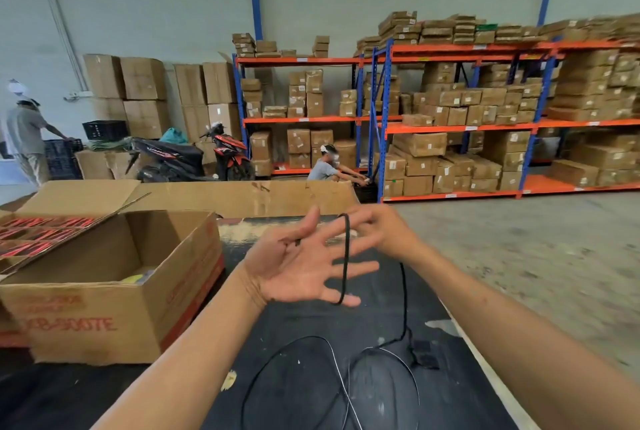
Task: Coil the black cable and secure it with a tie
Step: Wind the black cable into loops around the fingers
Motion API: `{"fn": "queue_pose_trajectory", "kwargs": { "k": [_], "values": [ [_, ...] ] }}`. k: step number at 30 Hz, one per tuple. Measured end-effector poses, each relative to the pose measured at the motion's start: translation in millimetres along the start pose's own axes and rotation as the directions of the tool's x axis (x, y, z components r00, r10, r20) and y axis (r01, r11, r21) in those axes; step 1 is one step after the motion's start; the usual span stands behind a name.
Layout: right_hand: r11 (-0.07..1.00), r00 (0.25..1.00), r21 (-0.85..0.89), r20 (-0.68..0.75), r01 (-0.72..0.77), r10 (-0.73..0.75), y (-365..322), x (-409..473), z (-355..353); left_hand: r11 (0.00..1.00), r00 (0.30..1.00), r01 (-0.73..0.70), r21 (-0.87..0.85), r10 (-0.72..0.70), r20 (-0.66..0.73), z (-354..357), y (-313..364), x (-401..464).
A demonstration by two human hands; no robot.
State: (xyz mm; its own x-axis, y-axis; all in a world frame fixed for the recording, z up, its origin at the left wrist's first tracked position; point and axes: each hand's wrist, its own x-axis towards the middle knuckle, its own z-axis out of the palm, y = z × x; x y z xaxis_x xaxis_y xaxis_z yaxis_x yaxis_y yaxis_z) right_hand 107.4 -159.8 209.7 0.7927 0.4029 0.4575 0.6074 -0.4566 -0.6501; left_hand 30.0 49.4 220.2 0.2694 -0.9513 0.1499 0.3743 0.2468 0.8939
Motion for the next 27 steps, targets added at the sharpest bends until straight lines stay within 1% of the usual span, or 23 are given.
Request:
{"fn": "queue_pose_trajectory", "kwargs": {
  "k": [3,5,8,10,12,13,15,17,19,22,23,25,27],
  "values": [
    [0.995,0.989,0.040,0.120,-0.087,0.082,12,-29,40,0.991,0.989,-0.130,0.036,0.132,-0.066,0,26,-6],
    [0.990,0.974,0.073,0.205,-0.117,0.100,14,-50,62,0.980,0.972,-0.172,0.095,0.185,-0.147,-8,42,-15],
    [0.989,0.963,0.124,0.264,-0.086,0.050,15,-76,71,0.971,0.930,-0.183,0.152,0.221,-0.292,-24,61,-30],
    [0.991,0.963,0.127,0.268,-0.051,0.016,12,-88,64,0.967,0.878,-0.194,0.163,0.245,-0.410,-35,67,-41],
    [0.992,0.960,0.128,0.278,0.001,-0.037,6,-95,53,0.963,0.812,-0.202,0.180,0.268,-0.519,-46,69,-50],
    [0.991,0.959,0.132,0.276,0.027,-0.063,1,-97,47,0.963,0.785,-0.197,0.184,0.268,-0.558,-52,68,-53],
    [0.987,0.959,0.138,0.258,0.080,-0.114,-13,-95,32,0.972,0.763,-0.158,0.173,0.232,-0.604,-60,63,-55],
    [0.985,0.961,0.121,0.233,0.124,-0.150,-30,-87,14,0.986,0.778,-0.099,0.133,0.160,-0.607,-65,53,-52],
    [0.984,0.969,0.079,0.179,0.159,-0.171,-47,-68,-6,0.995,0.820,-0.014,0.095,0.066,-0.568,-65,42,-45],
    [0.972,0.974,-0.067,-0.009,0.226,-0.227,-64,-31,-36,0.987,0.872,0.137,0.087,-0.078,-0.484,-56,24,-28],
    [0.967,0.969,-0.097,-0.063,0.234,-0.240,-65,-19,-44,0.983,0.883,0.168,0.078,-0.115,-0.456,-52,18,-22],
    [0.972,0.967,-0.107,-0.126,0.207,-0.220,-62,2,-55,0.973,0.901,0.218,0.079,-0.169,-0.398,-43,10,-13],
    [0.975,0.969,-0.129,-0.144,0.181,-0.200,-50,15,-56,0.964,0.922,0.245,0.102,-0.199,-0.333,-32,5,-6]
  ]
}}
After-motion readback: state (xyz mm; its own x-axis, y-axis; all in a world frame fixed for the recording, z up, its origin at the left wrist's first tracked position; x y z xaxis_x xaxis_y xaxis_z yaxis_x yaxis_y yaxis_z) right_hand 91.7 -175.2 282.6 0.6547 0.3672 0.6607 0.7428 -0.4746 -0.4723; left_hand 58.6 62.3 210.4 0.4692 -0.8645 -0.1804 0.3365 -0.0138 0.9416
